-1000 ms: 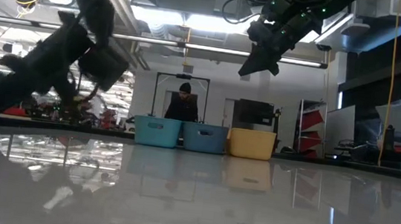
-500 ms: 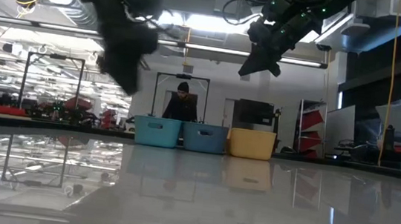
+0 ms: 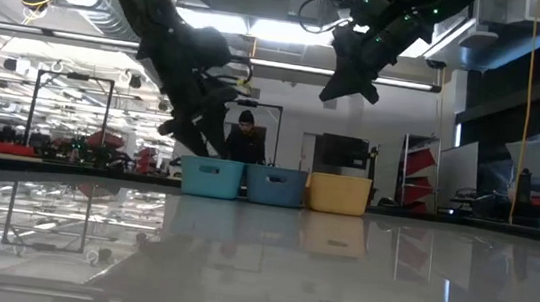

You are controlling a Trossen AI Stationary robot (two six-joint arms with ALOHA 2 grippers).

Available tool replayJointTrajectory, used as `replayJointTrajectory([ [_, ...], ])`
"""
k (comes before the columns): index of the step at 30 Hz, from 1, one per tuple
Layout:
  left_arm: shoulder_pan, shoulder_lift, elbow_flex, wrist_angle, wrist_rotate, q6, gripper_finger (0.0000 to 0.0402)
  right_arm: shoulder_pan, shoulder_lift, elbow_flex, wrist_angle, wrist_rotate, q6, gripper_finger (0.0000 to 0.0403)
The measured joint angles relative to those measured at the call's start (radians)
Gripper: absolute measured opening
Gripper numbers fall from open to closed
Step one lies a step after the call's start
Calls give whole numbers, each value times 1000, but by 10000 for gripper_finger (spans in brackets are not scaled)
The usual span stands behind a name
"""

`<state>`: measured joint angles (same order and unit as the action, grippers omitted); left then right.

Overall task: Sort batteries
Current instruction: Put the brown battery into the green bin, then put the brown battery into the blue bin

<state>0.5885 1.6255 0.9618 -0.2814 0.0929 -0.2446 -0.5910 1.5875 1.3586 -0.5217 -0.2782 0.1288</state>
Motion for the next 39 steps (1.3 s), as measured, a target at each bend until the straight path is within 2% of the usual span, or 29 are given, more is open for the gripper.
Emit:
replayJointTrajectory([
  [6, 4, 4, 62, -70, -35, 69, 284, 52, 0, 0, 0, 54, -5, 0],
  [10, 3, 4, 155, -148, -45, 159, 307, 55, 0, 0, 0, 69, -6, 0],
  [14, -7, -1, 264, -306, -46, 254, 309, 55, 0, 0, -3, 69, -6, 0],
  [18, -29, -24, 322, -433, -46, 308, 305, 55, 0, 0, -5, 69, -28, 0],
  [23, -63, -76, 323, -593, -55, 309, 304, 55, 0, 0, -12, 69, -50, 0],
  [29, -126, -114, 322, -814, -143, 290, 304, 55, 0, 0, -13, 69, -89, 0],
  [33, -184, -133, 322, -909, -198, 262, 304, 55, 0, 0, -12, 69, -113, 0],
  [39, -289, -145, 280, -1034, -219, 214, 304, 55, 0, 0, -12, 69, -134, 0],
])
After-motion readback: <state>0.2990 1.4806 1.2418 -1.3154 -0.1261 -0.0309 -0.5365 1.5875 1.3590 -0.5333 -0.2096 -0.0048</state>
